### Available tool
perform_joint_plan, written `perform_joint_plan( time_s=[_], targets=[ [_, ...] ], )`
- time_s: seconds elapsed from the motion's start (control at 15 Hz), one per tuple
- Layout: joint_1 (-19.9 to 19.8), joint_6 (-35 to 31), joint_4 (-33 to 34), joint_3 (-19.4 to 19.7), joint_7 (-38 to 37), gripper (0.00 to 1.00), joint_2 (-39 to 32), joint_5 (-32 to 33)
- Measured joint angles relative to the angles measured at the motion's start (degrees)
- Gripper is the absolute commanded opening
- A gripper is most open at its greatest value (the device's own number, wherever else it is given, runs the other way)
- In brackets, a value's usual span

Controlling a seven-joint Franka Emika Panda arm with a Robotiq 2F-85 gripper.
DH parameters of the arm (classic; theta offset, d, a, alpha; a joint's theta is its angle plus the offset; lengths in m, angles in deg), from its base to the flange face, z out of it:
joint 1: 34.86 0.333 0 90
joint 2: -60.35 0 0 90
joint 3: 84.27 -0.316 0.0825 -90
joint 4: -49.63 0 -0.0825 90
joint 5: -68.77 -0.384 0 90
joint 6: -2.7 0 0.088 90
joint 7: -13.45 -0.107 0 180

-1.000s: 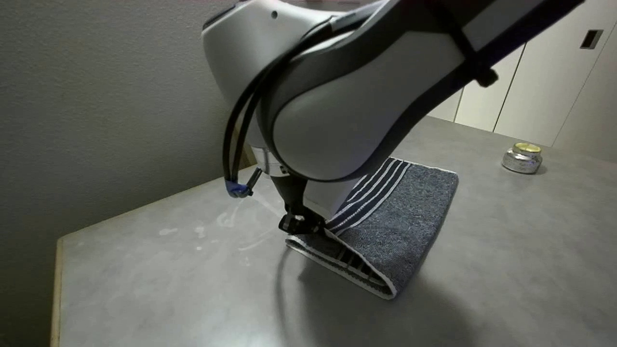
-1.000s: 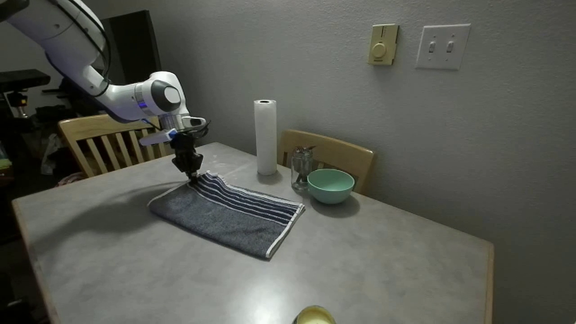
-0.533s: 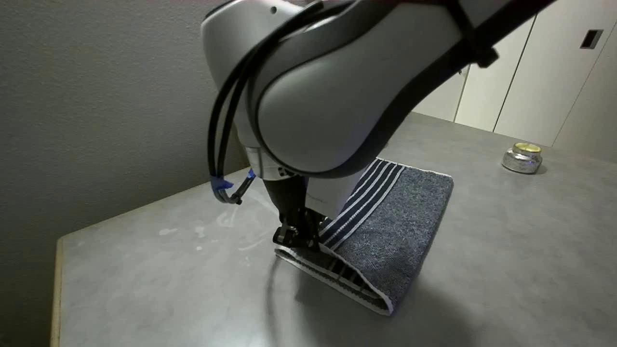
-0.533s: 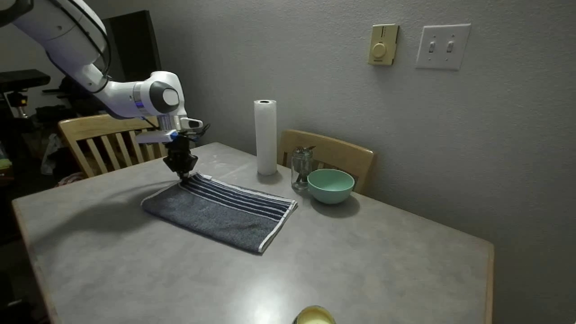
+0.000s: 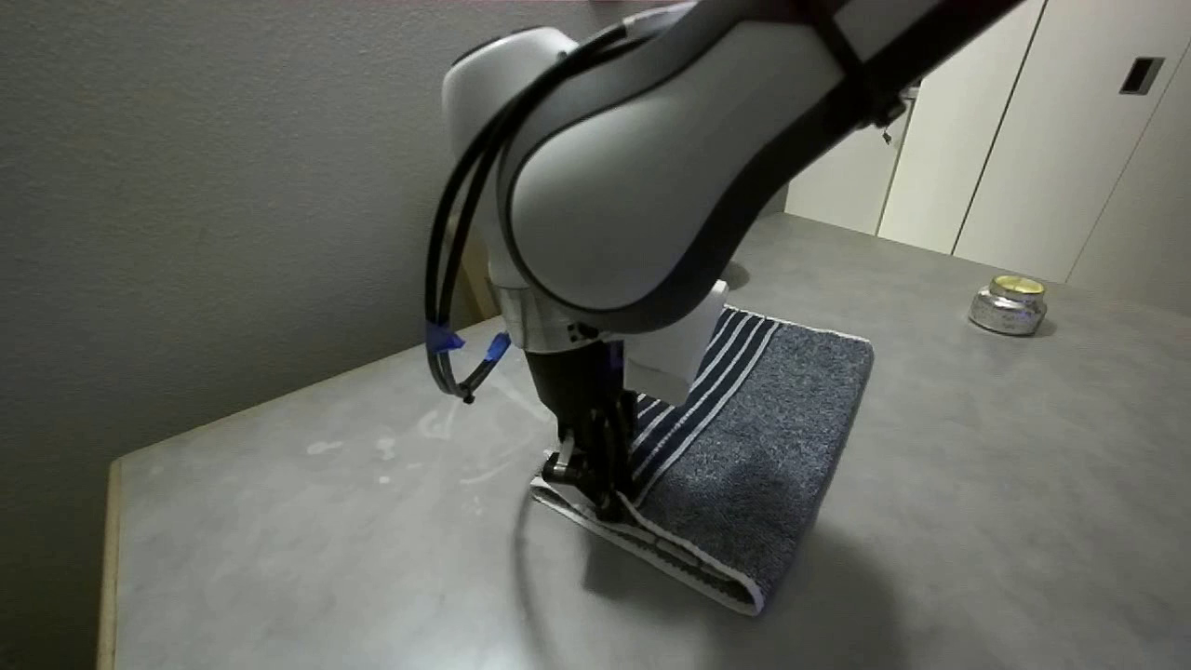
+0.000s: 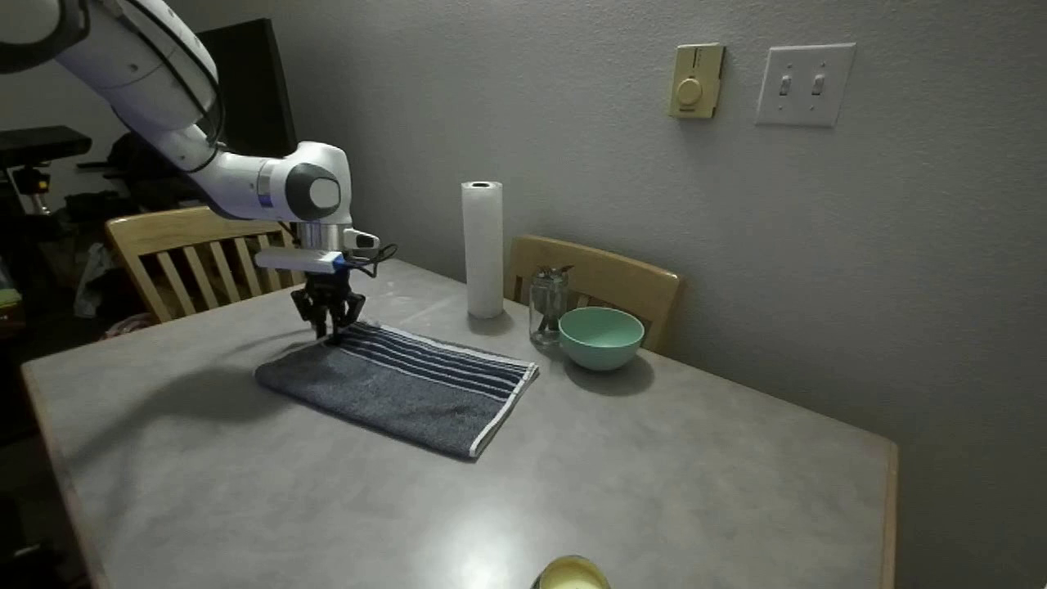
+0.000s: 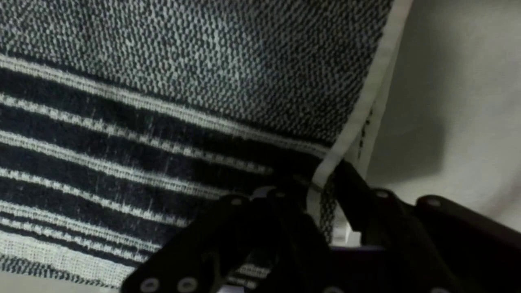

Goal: Unfold the towel

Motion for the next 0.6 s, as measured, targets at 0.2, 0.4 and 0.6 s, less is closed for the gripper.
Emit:
perform_joint_plan(
  time_s=[0.2, 0.4, 0.6],
  targets=[
    [-0.1, 0.1, 0.2, -0.7, 1.9, 0.86, 0.0, 0.0],
    [0.0, -0.1, 0.3, -0.9, 2.4, 1.0, 0.6, 0.0],
    [-0.6, -1.2, -0.2, -0.9, 2.3, 1.0, 2.7, -0.1]
  ],
)
